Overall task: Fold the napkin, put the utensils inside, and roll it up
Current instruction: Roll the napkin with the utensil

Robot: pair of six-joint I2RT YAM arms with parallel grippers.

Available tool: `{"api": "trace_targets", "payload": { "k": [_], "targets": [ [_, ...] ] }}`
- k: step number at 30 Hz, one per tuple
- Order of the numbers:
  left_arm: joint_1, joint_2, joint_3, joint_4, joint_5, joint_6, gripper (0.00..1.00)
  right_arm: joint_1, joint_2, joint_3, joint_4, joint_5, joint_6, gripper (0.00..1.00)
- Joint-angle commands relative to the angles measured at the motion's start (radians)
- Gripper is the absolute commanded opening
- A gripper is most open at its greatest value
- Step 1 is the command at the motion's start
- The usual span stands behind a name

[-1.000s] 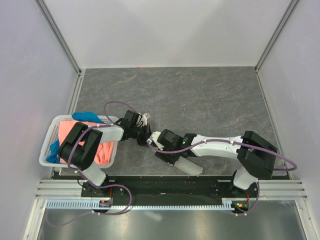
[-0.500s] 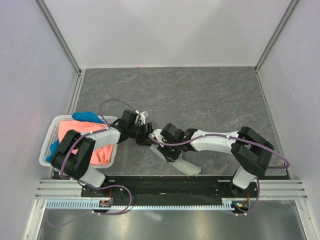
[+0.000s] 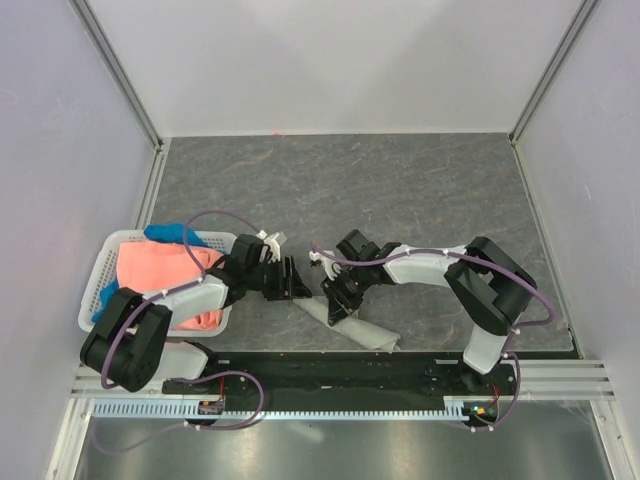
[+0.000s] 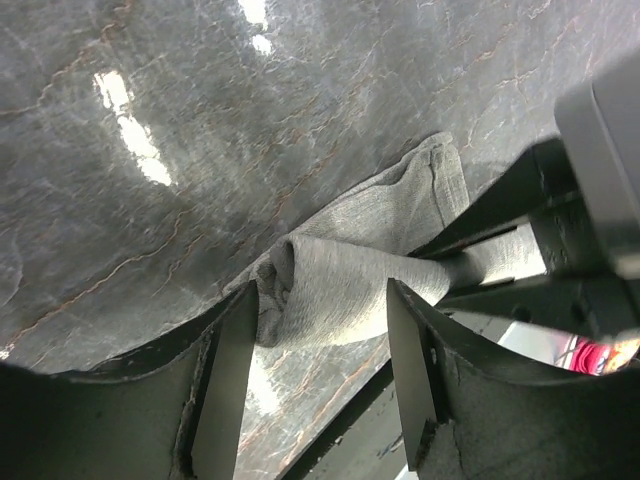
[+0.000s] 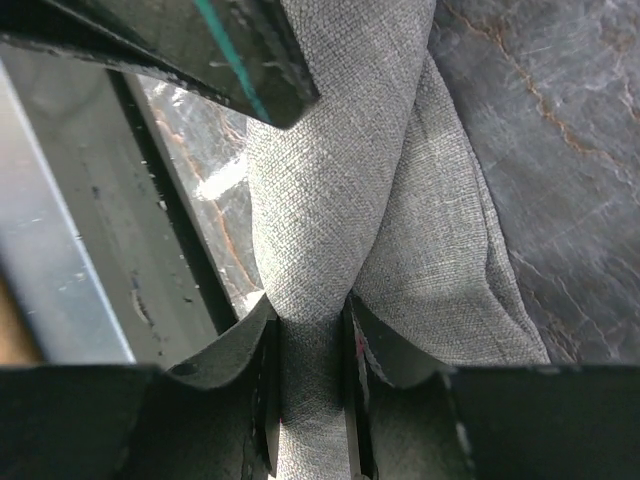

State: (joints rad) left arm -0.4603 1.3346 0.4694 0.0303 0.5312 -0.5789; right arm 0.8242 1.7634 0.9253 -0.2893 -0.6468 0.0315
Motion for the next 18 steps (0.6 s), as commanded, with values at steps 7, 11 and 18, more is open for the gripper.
{"api": "trace_targets", "payload": {
  "k": [7, 11, 18],
  "targets": [
    [0.002, 0.052, -0.052, 0.183, 0.047, -0.01, 0.41, -0.039, 0.111, -0.005, -0.036, -0.07, -0.022, 0.34],
    [0.002, 0.11, -0.037, 0.186, 0.059, -0.012, 0.14, -0.04, 0.05, 0.007, -0.051, 0.041, 0.004, 0.55],
    [0.002, 0.136, 0.008, 0.117, 0.062, 0.007, 0.02, 0.004, -0.175, 0.059, -0.122, 0.281, 0.045, 0.68]
  ]
}}
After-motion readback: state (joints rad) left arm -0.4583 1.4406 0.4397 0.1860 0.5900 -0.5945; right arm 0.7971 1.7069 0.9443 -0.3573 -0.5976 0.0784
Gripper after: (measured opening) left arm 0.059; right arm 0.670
